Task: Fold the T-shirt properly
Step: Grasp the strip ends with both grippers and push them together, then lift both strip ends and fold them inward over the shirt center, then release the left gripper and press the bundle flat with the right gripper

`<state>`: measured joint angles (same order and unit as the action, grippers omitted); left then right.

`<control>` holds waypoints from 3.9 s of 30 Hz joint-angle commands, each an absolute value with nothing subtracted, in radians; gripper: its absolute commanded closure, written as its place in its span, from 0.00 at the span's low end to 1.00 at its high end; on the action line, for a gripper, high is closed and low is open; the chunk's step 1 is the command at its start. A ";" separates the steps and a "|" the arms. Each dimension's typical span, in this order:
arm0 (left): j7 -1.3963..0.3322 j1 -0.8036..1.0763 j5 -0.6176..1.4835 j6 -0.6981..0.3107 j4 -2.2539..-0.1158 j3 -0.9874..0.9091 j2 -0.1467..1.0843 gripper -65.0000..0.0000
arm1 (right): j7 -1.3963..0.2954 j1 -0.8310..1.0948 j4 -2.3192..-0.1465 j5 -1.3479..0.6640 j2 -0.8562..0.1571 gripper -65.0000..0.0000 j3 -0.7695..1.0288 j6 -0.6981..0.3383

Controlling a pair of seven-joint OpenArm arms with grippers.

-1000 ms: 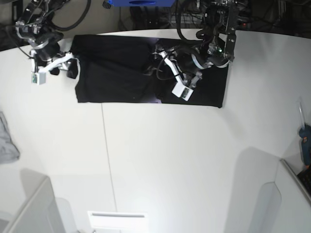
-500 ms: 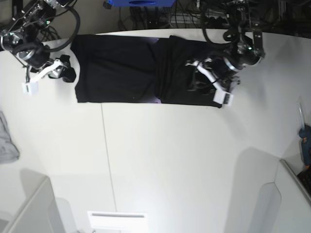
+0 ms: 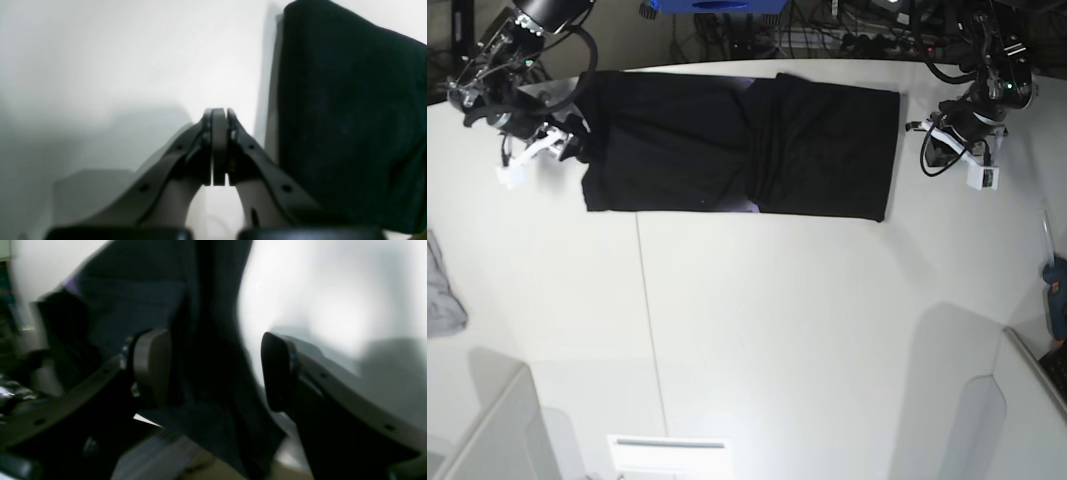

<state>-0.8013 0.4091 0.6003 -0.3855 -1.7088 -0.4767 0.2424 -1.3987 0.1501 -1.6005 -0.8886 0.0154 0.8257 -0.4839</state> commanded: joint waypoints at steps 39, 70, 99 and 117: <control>-0.631 0.311 0.458 -0.378 -1.593 0.085 0.179 1.00 | -1.336 0.087 -1.581 -0.955 -0.206 1.00 0.579 -0.418; -0.714 0.147 0.453 -0.268 -1.573 0.194 0.087 1.00 | -1.336 0.243 -2.017 -1.188 -0.093 1.00 0.412 -0.323; -0.716 0.182 0.461 -0.268 -1.613 0.185 0.108 1.00 | -1.116 0.160 -1.863 -0.792 -0.007 1.00 -0.058 -0.291; -0.716 0.387 0.463 -0.272 -1.796 -0.110 0.196 1.00 | -1.138 0.140 -1.859 -0.661 -0.007 0.36 -0.131 -0.289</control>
